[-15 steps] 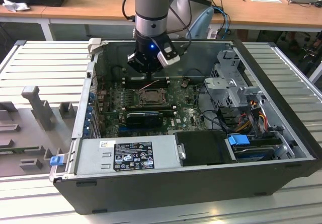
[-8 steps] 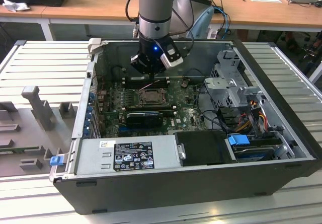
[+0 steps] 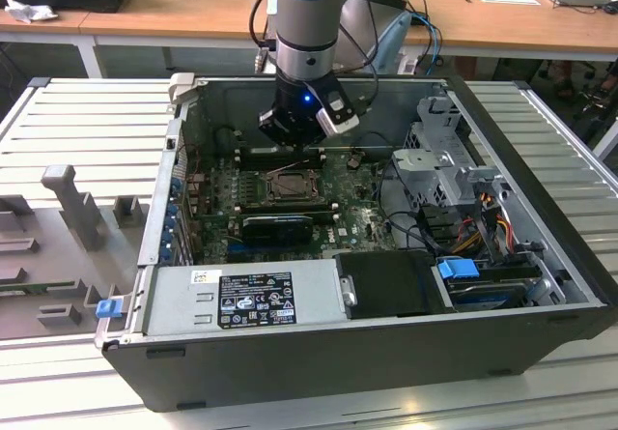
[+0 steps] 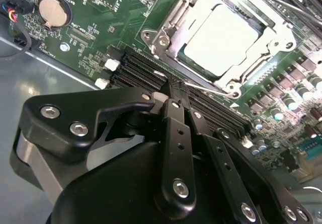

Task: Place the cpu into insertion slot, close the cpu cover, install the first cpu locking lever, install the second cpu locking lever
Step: 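Install the first cpu locking lever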

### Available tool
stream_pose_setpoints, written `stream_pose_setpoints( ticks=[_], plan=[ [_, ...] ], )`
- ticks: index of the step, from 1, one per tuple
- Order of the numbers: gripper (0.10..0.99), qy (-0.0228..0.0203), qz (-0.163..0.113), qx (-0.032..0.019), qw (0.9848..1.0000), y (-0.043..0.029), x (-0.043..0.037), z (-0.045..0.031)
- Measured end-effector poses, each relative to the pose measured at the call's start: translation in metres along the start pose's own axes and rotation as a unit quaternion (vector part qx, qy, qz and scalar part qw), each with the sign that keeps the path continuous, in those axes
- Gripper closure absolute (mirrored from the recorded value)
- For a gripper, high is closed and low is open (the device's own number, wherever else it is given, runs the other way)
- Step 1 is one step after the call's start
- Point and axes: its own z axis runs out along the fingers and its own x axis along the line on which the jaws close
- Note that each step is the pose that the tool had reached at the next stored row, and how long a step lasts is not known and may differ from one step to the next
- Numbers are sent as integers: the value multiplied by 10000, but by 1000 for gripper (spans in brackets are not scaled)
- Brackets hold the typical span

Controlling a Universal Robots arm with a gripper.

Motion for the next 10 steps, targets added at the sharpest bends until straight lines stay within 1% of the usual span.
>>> stream_pose_setpoints(
  ticks=[4, 10],
  plan=[
    [980, 0, 0, 0, 10000, -6, -28, 38],
    [980, 0, 0, 0, 10000, -14, -34, 92]
  ],
)
